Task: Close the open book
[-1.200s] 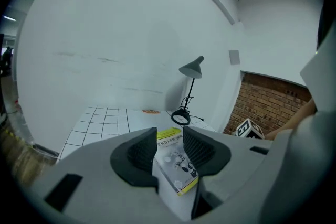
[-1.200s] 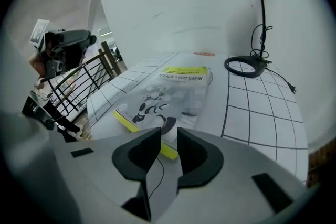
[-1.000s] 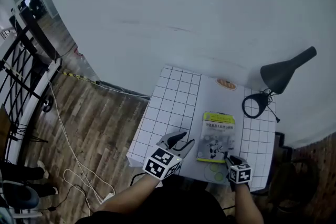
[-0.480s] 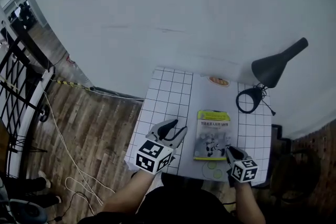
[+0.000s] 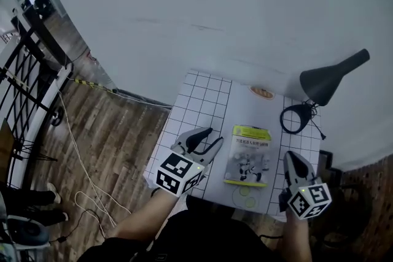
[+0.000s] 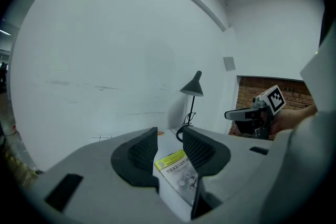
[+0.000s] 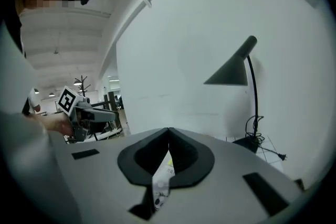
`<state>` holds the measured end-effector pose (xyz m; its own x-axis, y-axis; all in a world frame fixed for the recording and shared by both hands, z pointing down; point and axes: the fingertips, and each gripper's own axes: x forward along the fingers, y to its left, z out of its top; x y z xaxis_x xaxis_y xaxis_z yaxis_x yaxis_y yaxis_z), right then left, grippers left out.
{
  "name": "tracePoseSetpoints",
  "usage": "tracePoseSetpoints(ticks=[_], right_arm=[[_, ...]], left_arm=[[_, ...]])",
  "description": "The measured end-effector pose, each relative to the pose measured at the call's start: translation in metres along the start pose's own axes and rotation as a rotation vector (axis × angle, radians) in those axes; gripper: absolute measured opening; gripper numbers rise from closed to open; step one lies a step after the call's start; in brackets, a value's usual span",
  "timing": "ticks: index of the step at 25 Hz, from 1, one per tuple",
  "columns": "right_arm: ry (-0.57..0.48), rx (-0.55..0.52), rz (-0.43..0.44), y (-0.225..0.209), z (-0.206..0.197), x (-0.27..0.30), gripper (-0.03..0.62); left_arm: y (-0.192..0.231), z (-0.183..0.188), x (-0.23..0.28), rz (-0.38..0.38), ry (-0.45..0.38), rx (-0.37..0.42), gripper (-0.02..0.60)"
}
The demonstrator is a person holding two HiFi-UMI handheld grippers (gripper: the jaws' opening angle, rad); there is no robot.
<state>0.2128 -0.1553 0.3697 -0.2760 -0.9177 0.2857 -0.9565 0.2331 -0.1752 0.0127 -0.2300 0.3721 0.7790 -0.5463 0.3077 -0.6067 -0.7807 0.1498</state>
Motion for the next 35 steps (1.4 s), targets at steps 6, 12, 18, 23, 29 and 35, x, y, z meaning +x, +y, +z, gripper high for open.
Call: tracePoseSetpoints(ticks=[6,12,18,23,29,35], right_arm=[[-0.112,-0.036,0.016,0.003,0.055,-0.013,0.005],[-0.163,-0.099,0.025,0.005,0.084,-0.020,0.003],[-0.247,-0.187,0.011,0.014,0.128,-0.047,0.003],[-0.339,-0.192,-0.015,0.016,0.153,-0.075,0.003],[-0.324,-0.153,0.021,0.017,0.130,-0.053,0.003],[-0.265,-0.170,0.031,0.017,0.110,-0.042,0.003]], left_arm=[[0.004,0.034,-0.006,0.046,-0.037,0.043,0.147],[-0.001,0.076,-0.015,0.069,-0.118,0.083,0.106],[-0.014,0.103,-0.014,0.025,-0.127,0.121,0.087],[-0.028,0.129,-0.020,0.009,-0.155,0.164,0.086],[-0.025,0.118,-0.023,0.099,-0.208,0.138,0.051],[-0.023,0.091,-0.019,0.133,-0.186,0.124,0.041]])
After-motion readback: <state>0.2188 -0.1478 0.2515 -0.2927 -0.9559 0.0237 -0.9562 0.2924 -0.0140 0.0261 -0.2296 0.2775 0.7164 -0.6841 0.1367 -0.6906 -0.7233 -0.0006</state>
